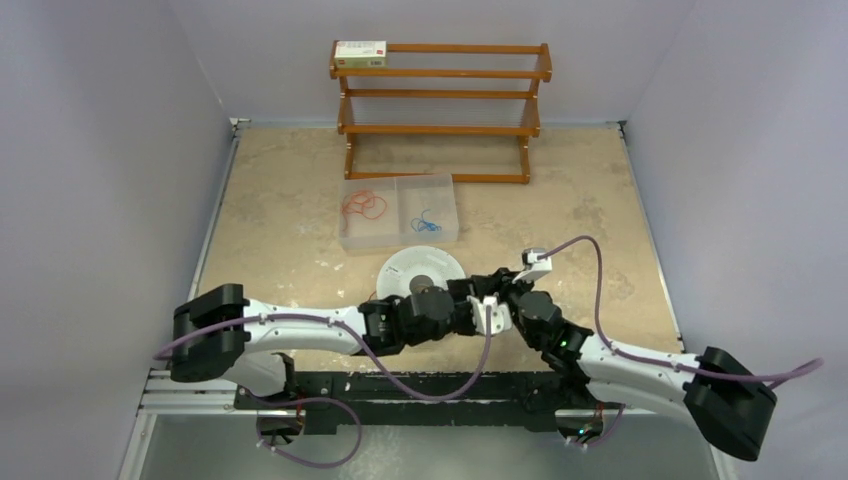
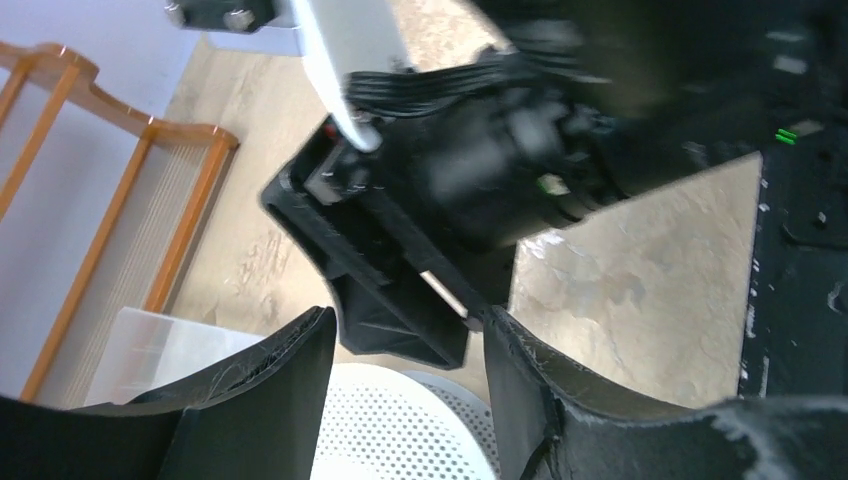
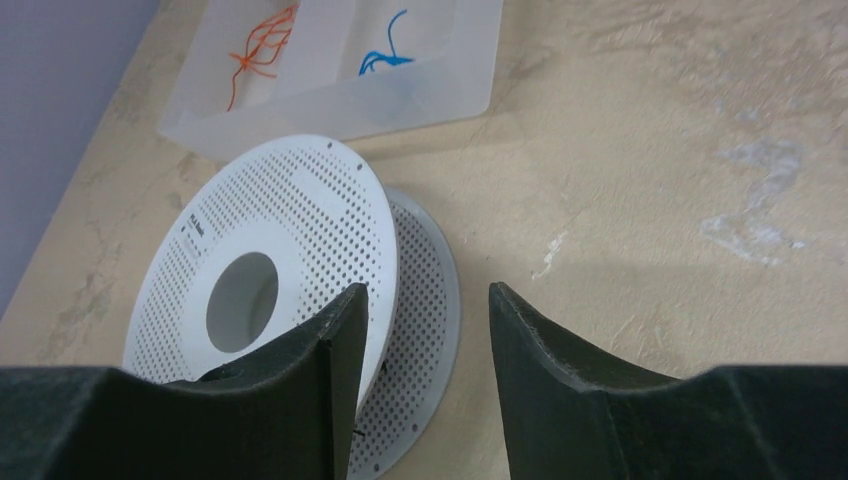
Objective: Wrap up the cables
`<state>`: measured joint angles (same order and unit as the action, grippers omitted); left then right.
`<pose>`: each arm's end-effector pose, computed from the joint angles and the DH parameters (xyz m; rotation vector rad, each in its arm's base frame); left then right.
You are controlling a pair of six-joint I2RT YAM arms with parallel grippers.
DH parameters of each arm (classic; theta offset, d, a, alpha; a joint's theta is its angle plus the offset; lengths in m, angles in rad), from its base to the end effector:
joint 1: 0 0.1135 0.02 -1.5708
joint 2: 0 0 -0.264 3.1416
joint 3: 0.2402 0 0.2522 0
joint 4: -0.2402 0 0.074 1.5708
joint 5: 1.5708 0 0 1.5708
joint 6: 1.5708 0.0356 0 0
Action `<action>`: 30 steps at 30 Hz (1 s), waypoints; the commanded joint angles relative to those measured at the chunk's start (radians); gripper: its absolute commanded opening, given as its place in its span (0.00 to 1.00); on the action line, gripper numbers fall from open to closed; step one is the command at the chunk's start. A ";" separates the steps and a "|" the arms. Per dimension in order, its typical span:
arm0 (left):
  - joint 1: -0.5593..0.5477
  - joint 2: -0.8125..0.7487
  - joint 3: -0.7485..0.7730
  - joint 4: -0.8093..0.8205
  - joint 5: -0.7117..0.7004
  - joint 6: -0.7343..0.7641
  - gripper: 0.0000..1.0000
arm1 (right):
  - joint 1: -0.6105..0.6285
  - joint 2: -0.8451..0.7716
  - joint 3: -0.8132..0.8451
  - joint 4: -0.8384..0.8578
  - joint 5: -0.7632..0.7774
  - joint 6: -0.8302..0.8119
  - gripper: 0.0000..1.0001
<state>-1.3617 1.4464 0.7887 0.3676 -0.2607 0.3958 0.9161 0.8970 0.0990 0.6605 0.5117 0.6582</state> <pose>0.0757 -0.3127 0.2422 1.3189 1.3295 -0.4285 0.1194 0.1268 0.1719 0.1658 1.7382 0.7362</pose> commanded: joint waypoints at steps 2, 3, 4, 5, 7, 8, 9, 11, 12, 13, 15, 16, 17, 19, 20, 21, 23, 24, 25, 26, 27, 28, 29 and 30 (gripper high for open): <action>0.101 -0.040 0.144 -0.160 0.065 -0.125 0.56 | -0.004 -0.075 0.085 -0.107 0.102 -0.090 0.55; 0.114 -0.042 0.156 -0.170 0.049 -0.133 0.57 | -0.007 -0.081 0.101 -0.119 0.106 -0.102 0.57; 0.123 -0.044 0.169 -0.177 0.026 -0.141 0.59 | -0.010 -0.084 0.120 -0.127 0.108 -0.119 0.59; 0.132 -0.044 0.189 -0.184 -0.008 -0.152 0.60 | -0.014 -0.083 0.142 -0.136 0.111 -0.140 0.61; 0.152 -0.039 0.232 -0.217 -0.058 -0.178 0.63 | -0.028 -0.078 0.189 -0.151 0.116 -0.192 0.66; 0.168 -0.035 0.260 -0.244 -0.067 -0.194 0.64 | -0.042 -0.071 0.212 -0.155 0.114 -0.222 0.68; 0.185 -0.031 0.287 -0.271 -0.071 -0.210 0.64 | -0.056 -0.061 0.238 -0.160 0.108 -0.247 0.71; 0.232 -0.019 0.344 -0.325 -0.077 -0.256 0.69 | -0.114 -0.031 0.302 -0.166 0.064 -0.295 0.79; 0.260 -0.012 0.371 -0.350 -0.078 -0.284 0.74 | -0.151 -0.007 0.330 -0.171 0.023 -0.315 0.82; 0.292 -0.002 0.398 -0.377 -0.082 -0.319 0.76 | -0.199 0.032 0.366 -0.187 -0.035 -0.331 0.86; 0.357 0.029 0.461 -0.454 -0.080 -0.364 0.79 | -0.281 0.103 0.450 -0.243 -0.132 -0.340 0.94; 0.390 0.043 0.488 -0.489 -0.072 -0.381 0.79 | -0.315 0.141 0.496 -0.278 -0.158 -0.341 0.96; 0.422 0.051 0.506 -0.517 -0.056 -0.394 0.80 | -0.338 0.172 0.538 -0.316 -0.171 -0.341 0.98; 0.481 0.067 0.526 -0.551 -0.046 -0.421 0.80 | -0.388 0.222 0.612 -0.368 -0.189 -0.345 0.99; 0.512 0.072 0.536 -0.566 -0.047 -0.439 0.81 | -0.410 0.239 0.646 -0.392 -0.198 -0.343 0.99; 0.543 0.075 0.545 -0.577 -0.048 -0.461 0.81 | -0.440 0.255 0.678 -0.416 -0.217 -0.338 0.99; 0.629 0.081 0.557 -0.611 -0.045 -0.509 0.84 | -0.508 0.286 0.747 -0.484 -0.292 -0.313 0.99; 0.667 0.081 0.561 -0.624 -0.039 -0.535 0.86 | -0.552 0.305 0.784 -0.527 -0.335 -0.295 0.99; 0.702 0.081 0.562 -0.637 -0.028 -0.558 0.86 | -0.591 0.325 0.823 -0.570 -0.372 -0.273 0.99; 0.738 0.079 0.562 -0.648 -0.022 -0.577 0.87 | -0.628 0.344 0.852 -0.606 -0.401 -0.259 0.99; 0.768 0.075 0.560 -0.658 -0.014 -0.589 0.87 | -0.656 0.358 0.879 -0.637 -0.418 -0.255 0.99; 0.800 0.066 0.556 -0.663 -0.015 -0.600 0.87 | -0.674 0.367 0.912 -0.662 -0.421 -0.256 0.99; 0.827 0.052 0.542 -0.663 -0.024 -0.614 0.87 | -0.687 0.369 0.927 -0.680 -0.410 -0.260 0.99; 0.851 0.031 0.524 -0.654 -0.057 -0.628 0.87 | -0.693 0.364 0.940 -0.696 -0.392 -0.267 0.99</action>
<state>-0.5865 1.5356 1.3094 -0.2604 -0.2649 -0.1356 0.2707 1.2652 0.9421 0.0940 0.1757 0.3767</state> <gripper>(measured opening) 0.866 0.994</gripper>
